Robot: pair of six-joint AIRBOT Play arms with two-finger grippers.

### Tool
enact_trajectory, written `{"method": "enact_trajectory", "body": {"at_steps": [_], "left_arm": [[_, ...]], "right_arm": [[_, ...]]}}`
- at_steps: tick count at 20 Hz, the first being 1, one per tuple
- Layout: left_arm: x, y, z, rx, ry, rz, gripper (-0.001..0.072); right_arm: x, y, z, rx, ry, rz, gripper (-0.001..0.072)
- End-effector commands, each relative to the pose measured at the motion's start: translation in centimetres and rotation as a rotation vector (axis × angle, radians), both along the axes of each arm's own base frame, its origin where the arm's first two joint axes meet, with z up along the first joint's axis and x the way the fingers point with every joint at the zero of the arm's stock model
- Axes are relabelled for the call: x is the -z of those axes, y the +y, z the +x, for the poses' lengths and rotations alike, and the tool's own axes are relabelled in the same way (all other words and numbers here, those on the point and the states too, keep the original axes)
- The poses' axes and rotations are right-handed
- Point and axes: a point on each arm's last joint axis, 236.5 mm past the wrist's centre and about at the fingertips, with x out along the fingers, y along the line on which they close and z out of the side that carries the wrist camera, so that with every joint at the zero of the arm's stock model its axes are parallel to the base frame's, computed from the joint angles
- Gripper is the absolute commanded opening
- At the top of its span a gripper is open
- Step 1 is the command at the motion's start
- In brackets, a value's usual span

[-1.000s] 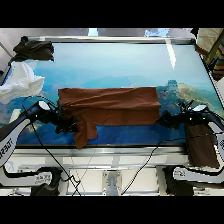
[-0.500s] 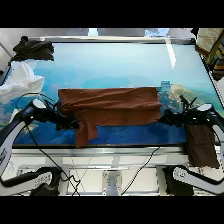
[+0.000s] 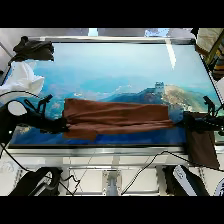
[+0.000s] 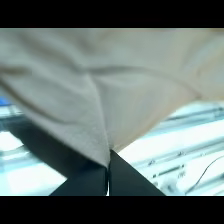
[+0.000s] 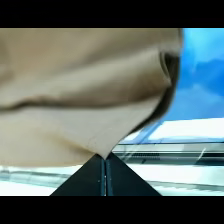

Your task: Fold the shirts.

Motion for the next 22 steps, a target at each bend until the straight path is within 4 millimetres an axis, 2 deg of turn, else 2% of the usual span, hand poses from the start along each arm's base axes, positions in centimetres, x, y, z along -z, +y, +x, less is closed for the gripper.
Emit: {"method": "enact_trajectory", "body": {"at_steps": [1, 2, 4, 6, 8, 12, 14, 15, 16, 17, 18, 19, 20, 21, 22], "left_arm": [[-2.2, 1.0, 5.6, -0.138, -0.217, 0.020, 0.0007], [-2.5, 1.4, 7.3, -0.162, -0.258, 0.024, 0.0008], [-1.9, 1.7, 10.1, -0.180, -0.254, 0.028, 0.0007], [-0.4, 2.2, 13.8, -0.211, -0.253, 0.037, 0.0007], [1.9, 2.5, 17.0, -0.234, -0.227, 0.041, 0.0008], [6.5, 2.9, 20.6, -0.270, -0.150, 0.045, 0.0008], [7.7, 3.0, 21.8, -0.296, -0.156, 0.039, 0.0010], [7.6, 3.0, 22.5, -0.314, -0.176, 0.031, 0.0021], [7.0, 2.9, 23.4, -0.329, -0.212, 0.016, 0.0135], [6.1, 2.6, 24.2, -0.312, -0.250, -0.001, 0.0335], [4.6, 2.2, 25.2, -0.288, -0.298, -0.024, 0.0500], [2.7, 1.5, 26.2, -0.277, -0.334, -0.061, 0.0570], [0.3, 0.3, 27.1, -0.261, -0.372, -0.122, 0.0580], [-2.2, -1.3, 27.7, -0.226, -0.410, -0.194, 0.0579], [-4.7, -3.4, 27.9, -0.197, -0.436, -0.285, 0.0532]], "right_arm": [[-1.9, -1.3, 2.5, 0.061, -0.120, -0.031, 0.0035], [-2.6, -2.1, 3.8, 0.090, -0.165, -0.050, 0.0035], [-3.8, -3.6, 6.1, 0.139, -0.234, -0.071, 0.0034], [-3.4, -4.6, 7.4, 0.160, -0.235, -0.068, 0.0034], [-1.8, -4.8, 8.8, 0.175, -0.215, -0.037, 0.0034], [3.9, -2.5, 13.1, 0.135, -0.171, -0.044, 0.0034], [6.6, -1.5, 15.4, 0.129, -0.180, -0.087, 0.0038], [7.3, -1.2, 16.5, 0.135, -0.202, -0.115, 0.0047], [7.4, -1.2, 17.3, 0.146, -0.226, -0.133, 0.0156], [6.7, -1.4, 18.0, 0.154, -0.254, -0.146, 0.0364], [5.5, -1.9, 18.5, 0.144, -0.279, -0.163, 0.0393], [4.0, -2.7, 18.9, 0.143, -0.306, -0.178, 0.0394], [2.2, -3.9, 19.1, 0.141, -0.334, -0.203, 0.0393], [0.8, -5.3, 19.0, 0.142, -0.350, -0.234, 0.0394], [0.1, -6.5, 18.5, 0.153, -0.344, -0.241, 0.0394]]}}
